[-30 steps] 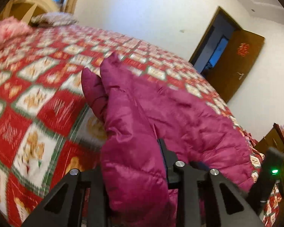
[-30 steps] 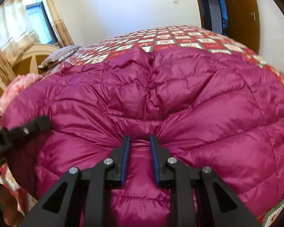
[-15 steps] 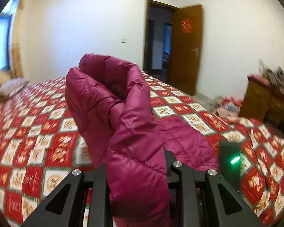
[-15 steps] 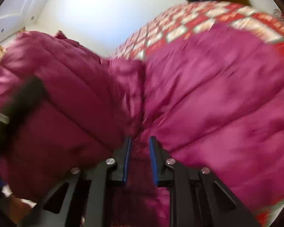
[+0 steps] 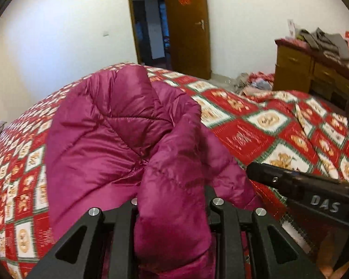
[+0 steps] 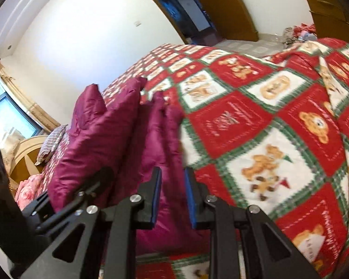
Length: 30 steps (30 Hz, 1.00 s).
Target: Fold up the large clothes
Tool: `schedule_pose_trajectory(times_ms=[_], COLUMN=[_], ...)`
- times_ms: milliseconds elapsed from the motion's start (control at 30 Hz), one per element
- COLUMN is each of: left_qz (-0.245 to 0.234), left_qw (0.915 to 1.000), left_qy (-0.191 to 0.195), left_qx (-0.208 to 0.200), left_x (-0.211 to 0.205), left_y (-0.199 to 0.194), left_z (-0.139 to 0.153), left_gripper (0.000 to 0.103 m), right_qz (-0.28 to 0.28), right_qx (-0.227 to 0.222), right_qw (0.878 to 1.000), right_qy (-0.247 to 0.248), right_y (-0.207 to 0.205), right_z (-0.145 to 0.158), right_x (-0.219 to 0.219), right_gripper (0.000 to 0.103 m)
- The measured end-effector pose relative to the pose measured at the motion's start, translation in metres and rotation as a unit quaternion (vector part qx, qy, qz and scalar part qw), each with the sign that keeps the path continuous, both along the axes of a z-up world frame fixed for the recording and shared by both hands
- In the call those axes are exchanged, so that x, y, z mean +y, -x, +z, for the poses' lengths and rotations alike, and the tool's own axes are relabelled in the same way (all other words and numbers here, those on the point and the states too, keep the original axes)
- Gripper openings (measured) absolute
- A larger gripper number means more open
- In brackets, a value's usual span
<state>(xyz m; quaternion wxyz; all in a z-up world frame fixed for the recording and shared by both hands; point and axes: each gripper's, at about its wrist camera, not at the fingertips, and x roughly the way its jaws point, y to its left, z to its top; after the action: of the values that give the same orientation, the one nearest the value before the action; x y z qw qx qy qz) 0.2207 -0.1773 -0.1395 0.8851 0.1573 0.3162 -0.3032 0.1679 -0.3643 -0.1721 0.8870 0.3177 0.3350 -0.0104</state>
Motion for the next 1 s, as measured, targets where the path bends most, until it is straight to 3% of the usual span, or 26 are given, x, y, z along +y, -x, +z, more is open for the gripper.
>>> schedule_pose_trajectory(times_ms=[133, 233, 367, 533, 700, 833, 1000], left_qz=[-0.018, -0.034, -0.041, -0.051, -0.055, -0.065, -0.091], left_qw=[0.9997, 0.9993, 0.9991, 0.9986, 0.9984, 0.9974, 0.994], left_qy=[-0.001, -0.015, 0.001, 0.004, 0.001, -0.026, -0.062], left_qx=[0.019, -0.002, 0.008, 0.011, 0.014, 0.016, -0.001], left_x=[-0.009, -0.013, -0.012, -0.001, 0.003, 0.012, 0.035], left_y=[-0.002, 0.004, 0.003, 0.006, 0.014, 0.025, 0.05], left_z=[-0.014, -0.026, -0.03, -0.024, -0.021, -0.007, 0.003], left_gripper=[0.025, 0.025, 0.024, 0.026, 0.032, 0.036, 0.036], right_qz=[0.003, 0.021, 0.095, 0.151, 0.162, 0.162, 0.178], right_qx=[-0.003, -0.028, -0.046, 0.006, 0.039, 0.049, 0.047], right_qw=[1.0, 0.999, 0.994, 0.988, 0.984, 0.986, 0.983], right_qy=[0.003, 0.011, 0.006, 0.026, 0.055, 0.006, -0.018], right_y=[0.002, -0.001, -0.039, -0.087, -0.093, -0.094, -0.088], right_z=[0.003, 0.019, 0.04, 0.019, 0.0, -0.015, -0.019], right_x=[-0.009, -0.01, -0.003, 0.006, 0.01, -0.001, -0.002], right_gripper=[0.025, 0.025, 0.023, 0.025, 0.018, 0.017, 0.014])
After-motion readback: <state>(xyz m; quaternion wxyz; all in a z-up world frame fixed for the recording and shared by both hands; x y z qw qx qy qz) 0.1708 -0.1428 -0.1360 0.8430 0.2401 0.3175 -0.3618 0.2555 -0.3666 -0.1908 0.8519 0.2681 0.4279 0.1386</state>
